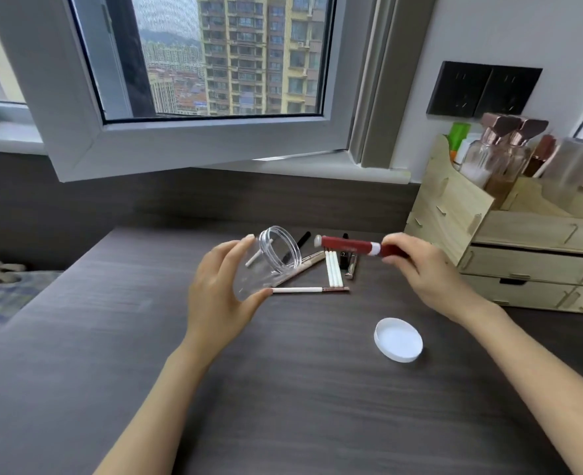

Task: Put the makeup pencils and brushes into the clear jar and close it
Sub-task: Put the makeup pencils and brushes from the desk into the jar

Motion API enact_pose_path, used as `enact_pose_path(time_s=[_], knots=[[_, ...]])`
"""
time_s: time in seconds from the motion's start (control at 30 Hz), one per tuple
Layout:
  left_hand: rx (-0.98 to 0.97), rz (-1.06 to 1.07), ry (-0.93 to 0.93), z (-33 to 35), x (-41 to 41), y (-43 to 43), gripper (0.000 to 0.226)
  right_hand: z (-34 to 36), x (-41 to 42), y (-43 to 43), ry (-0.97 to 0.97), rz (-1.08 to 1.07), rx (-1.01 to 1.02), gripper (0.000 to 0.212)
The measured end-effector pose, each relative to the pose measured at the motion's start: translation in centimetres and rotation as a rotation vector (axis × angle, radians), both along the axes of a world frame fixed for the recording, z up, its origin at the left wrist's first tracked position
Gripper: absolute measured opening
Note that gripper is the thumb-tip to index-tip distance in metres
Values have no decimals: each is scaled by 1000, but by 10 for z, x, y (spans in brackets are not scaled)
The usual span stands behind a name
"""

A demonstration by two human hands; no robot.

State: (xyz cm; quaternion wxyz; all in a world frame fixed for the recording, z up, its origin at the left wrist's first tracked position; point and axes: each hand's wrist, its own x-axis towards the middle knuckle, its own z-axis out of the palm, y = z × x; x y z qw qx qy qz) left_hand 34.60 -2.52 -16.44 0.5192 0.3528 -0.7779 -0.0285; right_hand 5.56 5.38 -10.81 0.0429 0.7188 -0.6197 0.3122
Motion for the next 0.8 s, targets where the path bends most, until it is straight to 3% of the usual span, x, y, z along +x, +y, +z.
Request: enact_pose_path(time_s=[0.13, 0.2, 0.33, 0.47, 0.57, 0.67, 0.73, 0.8], knots=[[-40, -29, -72, -3, -3, 2, 70, 9, 40, 7, 175, 52, -135, 16], [-65, -59, -137, -5, -4, 6, 67, 4, 59, 6, 255, 112, -140, 27], [-62, -71, -178, -9, -4, 9, 71, -4, 88, 6, 244, 134, -119, 35], [-28, -72, -180, -8, -2, 10, 73, -9, 95, 6, 123, 223, 80, 37], [-19, -87, -193, -8, -4, 10, 74, -10, 89, 8, -129, 289, 205, 31], [-4, -79, -162, -7, -3, 9, 74, -12, 65, -3, -437, 78, 111, 24], [-3, -65, -143, -6, -3, 8, 74, -23, 31, -27, -334, -250, -2, 23], [-9, -46, -129, -5, -3, 8, 74, -30, -1, -51, -173, -527, 37, 25]])
